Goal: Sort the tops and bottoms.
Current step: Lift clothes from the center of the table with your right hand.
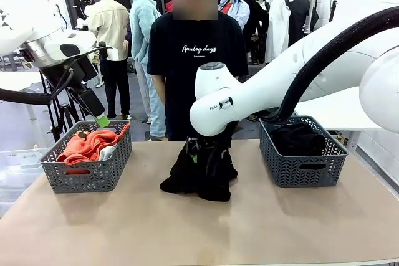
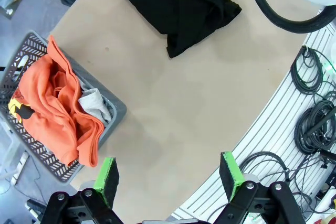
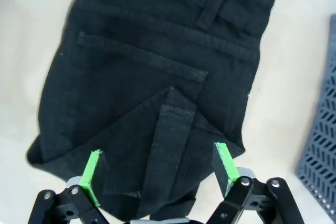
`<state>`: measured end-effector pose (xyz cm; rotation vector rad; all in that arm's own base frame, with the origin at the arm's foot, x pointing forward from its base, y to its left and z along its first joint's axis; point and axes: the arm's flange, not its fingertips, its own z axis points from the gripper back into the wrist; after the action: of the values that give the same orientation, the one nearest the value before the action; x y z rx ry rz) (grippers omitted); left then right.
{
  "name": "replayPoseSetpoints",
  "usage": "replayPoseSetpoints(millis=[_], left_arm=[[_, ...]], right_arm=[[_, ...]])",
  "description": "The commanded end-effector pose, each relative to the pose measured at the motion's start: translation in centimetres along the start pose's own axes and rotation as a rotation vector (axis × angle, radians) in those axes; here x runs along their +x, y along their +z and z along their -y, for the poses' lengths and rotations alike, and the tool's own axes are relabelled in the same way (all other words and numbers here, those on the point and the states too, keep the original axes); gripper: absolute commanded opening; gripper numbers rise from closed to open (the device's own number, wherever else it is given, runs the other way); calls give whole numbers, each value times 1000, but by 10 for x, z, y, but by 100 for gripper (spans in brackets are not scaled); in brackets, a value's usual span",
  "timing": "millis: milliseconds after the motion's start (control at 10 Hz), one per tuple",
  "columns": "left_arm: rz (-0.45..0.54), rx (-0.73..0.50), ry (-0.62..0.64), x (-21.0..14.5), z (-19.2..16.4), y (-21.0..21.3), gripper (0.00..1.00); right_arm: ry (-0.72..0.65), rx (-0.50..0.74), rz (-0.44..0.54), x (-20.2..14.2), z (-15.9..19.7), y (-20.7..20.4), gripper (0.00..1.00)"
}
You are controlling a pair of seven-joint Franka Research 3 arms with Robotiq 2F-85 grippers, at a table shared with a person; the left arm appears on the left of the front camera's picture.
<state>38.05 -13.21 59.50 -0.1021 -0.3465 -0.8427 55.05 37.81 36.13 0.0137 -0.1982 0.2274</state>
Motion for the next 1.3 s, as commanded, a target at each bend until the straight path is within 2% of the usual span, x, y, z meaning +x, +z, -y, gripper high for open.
replayPoseSetpoints(millis=[0, 400, 600, 1000, 1100, 1200], left_arm=[[0, -2, -1, -2, 1, 1, 100], [0, -2, -1, -2, 1, 1, 100], [0, -2, -1, -2, 1, 1, 100], [0, -2, -1, -2, 1, 1, 100], [0, -2, -1, -2, 1, 1, 100], [0, -2, -1, -2, 1, 1, 100]], right_arm=[[-47, -30, 6, -15, 7, -9, 100], [-36, -112, -14, -11, 6, -20, 100], [-36, -117, -19, -9, -1, -31, 100], [-38, -91, 32, -9, -10, -40, 100], [-38, -91, 48, -9, -11, -38, 92], [-38, -95, 34, -13, -11, -42, 78]])
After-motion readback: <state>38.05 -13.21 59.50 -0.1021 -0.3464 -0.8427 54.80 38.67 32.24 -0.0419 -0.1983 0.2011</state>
